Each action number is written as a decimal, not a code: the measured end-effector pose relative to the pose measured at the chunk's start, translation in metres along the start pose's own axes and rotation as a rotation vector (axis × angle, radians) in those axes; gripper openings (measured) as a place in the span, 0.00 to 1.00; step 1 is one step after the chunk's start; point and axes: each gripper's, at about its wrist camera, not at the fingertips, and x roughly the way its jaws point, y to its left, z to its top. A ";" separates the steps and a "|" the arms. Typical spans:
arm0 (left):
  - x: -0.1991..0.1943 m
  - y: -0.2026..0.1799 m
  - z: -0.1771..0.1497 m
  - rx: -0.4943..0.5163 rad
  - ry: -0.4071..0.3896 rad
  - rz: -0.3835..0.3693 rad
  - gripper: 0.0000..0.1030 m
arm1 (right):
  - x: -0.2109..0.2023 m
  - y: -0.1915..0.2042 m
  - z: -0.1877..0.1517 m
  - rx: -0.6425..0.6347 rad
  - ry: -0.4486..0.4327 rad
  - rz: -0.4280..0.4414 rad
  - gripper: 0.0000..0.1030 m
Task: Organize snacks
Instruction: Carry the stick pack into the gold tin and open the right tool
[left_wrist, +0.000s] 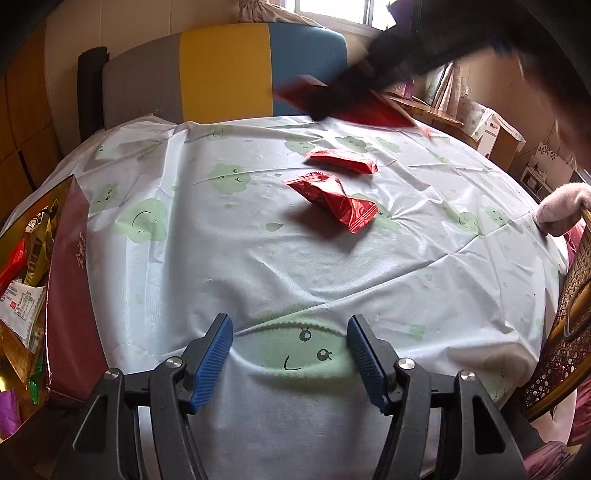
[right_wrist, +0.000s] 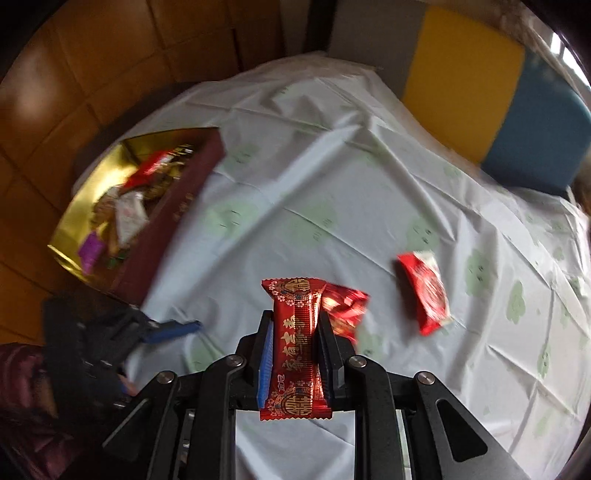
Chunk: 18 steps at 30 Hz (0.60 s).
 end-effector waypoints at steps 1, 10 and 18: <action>0.000 0.000 0.000 0.003 -0.004 -0.001 0.63 | 0.000 0.014 0.011 -0.033 0.002 0.038 0.21; -0.002 0.001 -0.006 0.026 -0.049 -0.011 0.63 | 0.044 0.144 0.073 -0.294 0.133 0.265 0.22; -0.001 0.007 -0.008 0.004 -0.059 -0.043 0.63 | 0.108 0.187 0.084 -0.353 0.303 0.226 0.24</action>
